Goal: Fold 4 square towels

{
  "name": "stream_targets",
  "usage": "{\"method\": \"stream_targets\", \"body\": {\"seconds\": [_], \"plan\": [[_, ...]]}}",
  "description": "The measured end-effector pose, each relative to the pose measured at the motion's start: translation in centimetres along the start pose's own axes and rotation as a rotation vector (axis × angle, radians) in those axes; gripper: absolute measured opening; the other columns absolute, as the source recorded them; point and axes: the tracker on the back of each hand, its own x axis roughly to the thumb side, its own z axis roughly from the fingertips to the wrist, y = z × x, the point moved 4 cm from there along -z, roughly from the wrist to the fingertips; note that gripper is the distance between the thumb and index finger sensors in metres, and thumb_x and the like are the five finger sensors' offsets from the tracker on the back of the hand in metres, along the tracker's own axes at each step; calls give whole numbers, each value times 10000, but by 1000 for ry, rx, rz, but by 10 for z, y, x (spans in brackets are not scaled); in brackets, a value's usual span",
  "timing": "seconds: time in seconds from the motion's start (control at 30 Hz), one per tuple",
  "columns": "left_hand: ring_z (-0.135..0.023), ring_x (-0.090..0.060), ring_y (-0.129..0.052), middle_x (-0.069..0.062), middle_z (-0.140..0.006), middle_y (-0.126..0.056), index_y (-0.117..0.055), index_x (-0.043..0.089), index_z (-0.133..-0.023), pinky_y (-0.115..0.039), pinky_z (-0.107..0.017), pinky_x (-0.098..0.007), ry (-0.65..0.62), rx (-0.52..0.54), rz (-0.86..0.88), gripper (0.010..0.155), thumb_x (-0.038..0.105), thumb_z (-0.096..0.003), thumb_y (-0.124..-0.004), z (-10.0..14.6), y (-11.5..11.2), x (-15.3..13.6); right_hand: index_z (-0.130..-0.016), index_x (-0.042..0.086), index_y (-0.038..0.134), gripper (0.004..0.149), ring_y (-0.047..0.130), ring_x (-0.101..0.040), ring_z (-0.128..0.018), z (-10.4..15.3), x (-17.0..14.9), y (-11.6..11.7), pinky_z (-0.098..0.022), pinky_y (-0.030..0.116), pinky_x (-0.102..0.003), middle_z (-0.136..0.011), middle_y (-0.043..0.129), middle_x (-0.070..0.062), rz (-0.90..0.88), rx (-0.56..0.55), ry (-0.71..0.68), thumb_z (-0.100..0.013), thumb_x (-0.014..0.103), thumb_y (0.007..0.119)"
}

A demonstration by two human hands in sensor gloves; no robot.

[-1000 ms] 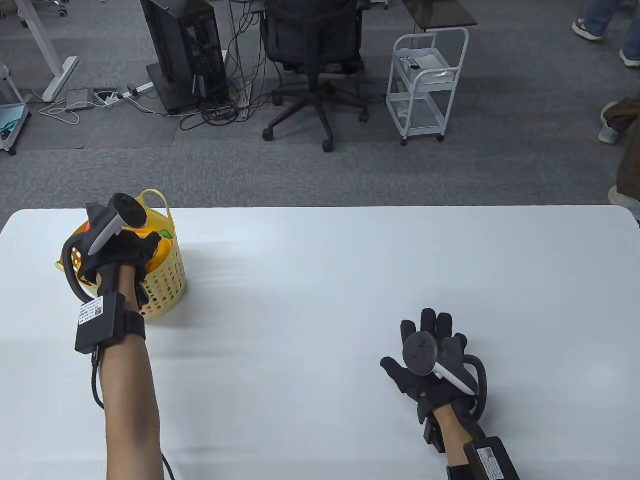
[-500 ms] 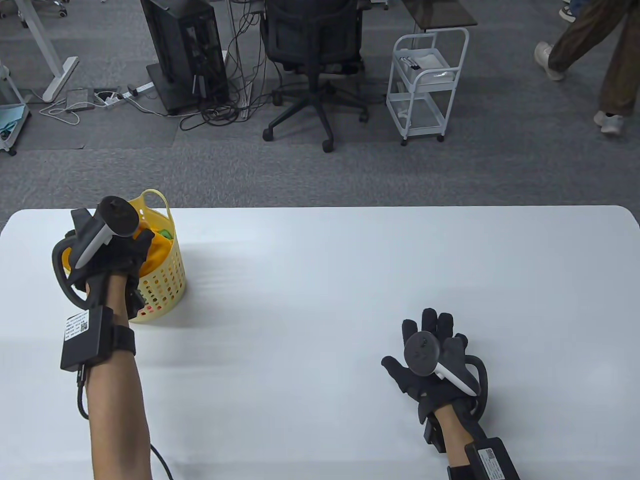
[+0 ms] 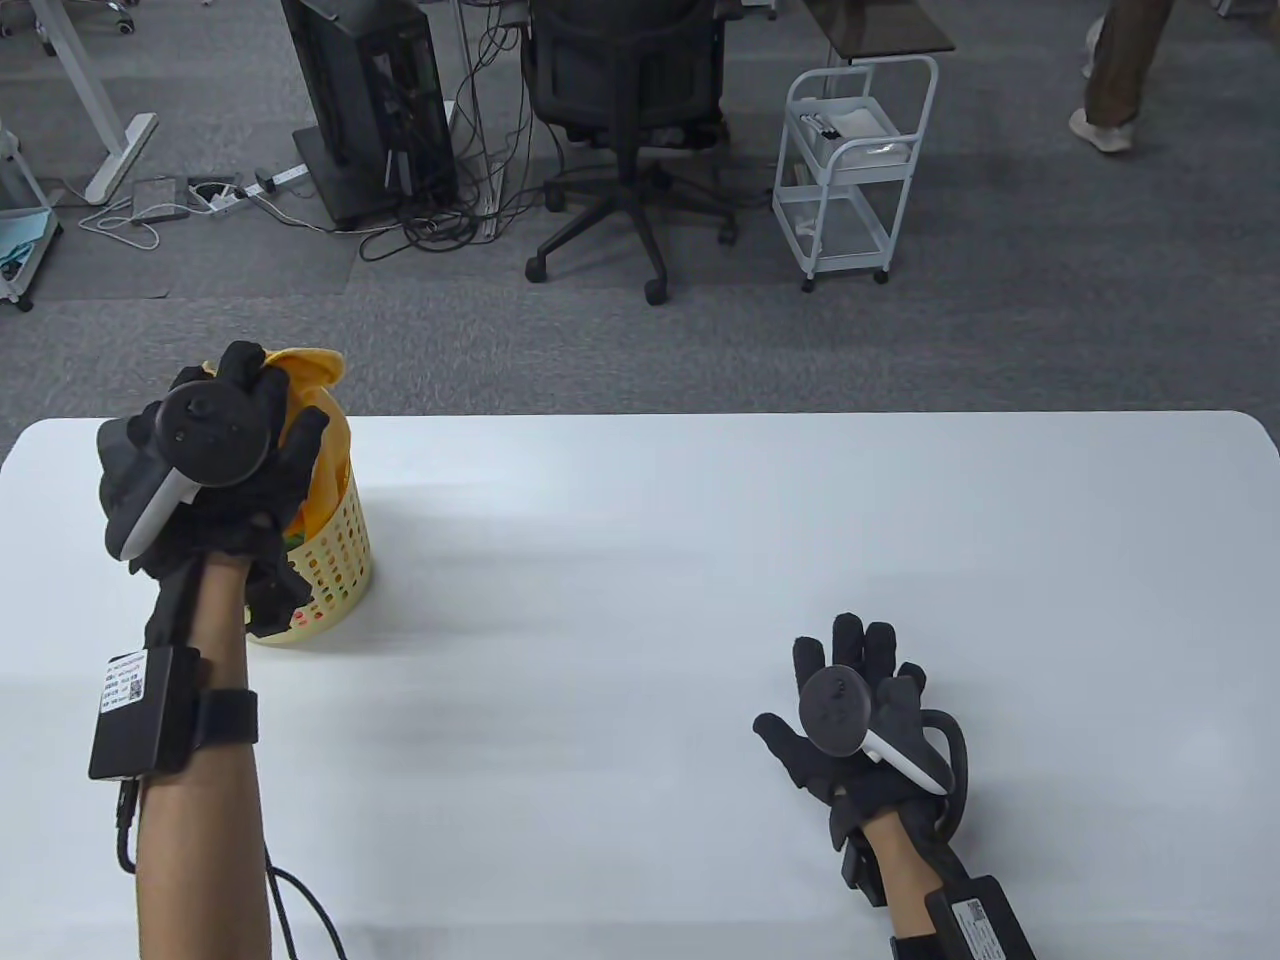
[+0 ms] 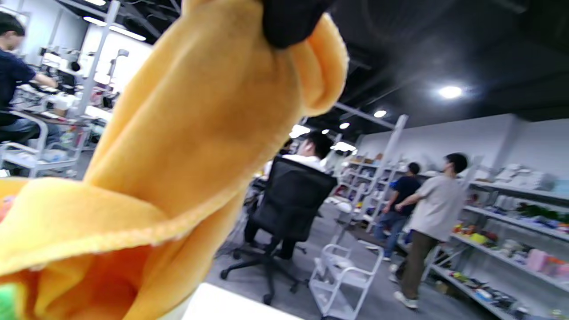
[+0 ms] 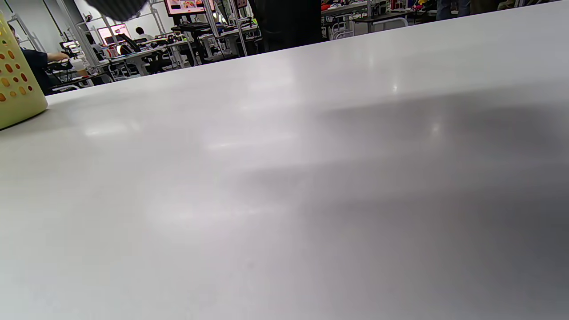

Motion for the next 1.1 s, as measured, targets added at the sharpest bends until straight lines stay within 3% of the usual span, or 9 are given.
{"method": "stream_targets", "body": {"seconds": [0.43,0.67,0.87,1.1], "plan": [[-1112,-498,-170,17,-1299,-221,-477,135,-1184,-163,-785,-678,-300,183,146,671,501,-625,-540,37,63,95,-1183,86,186,887,-117,-511,-1007,3,2,-1,-674,95,-733,-1178,-100,-253,8,-11,-7,-623,632,604],[-1115,-495,-205,15,-1302,-234,-484,146,-1186,-172,-788,-678,-387,185,255,666,503,-627,-543,47,79,131,-1183,87,186,886,-117,-511,-1008,3,1,-2,-674,95,-734,-1178,-100,-253,-2,-18,-2,-623,631,605],[-1119,-494,-227,25,-1303,-268,-515,153,-1179,-185,-789,-679,-453,82,262,652,498,-627,-548,45,41,150,-1183,86,187,885,-115,-511,-1008,4,-5,-4,-675,95,-733,-1179,-98,-253,-11,-22,15,-623,630,606],[-1119,-496,-212,32,-1296,-289,-514,161,-1177,-179,-784,-682,-530,-111,330,645,493,-626,-552,42,-52,167,-1183,85,188,885,-114,-511,-1009,4,-11,-6,-675,97,-733,-1179,-98,-253,-14,-30,36,-624,627,607]]}}
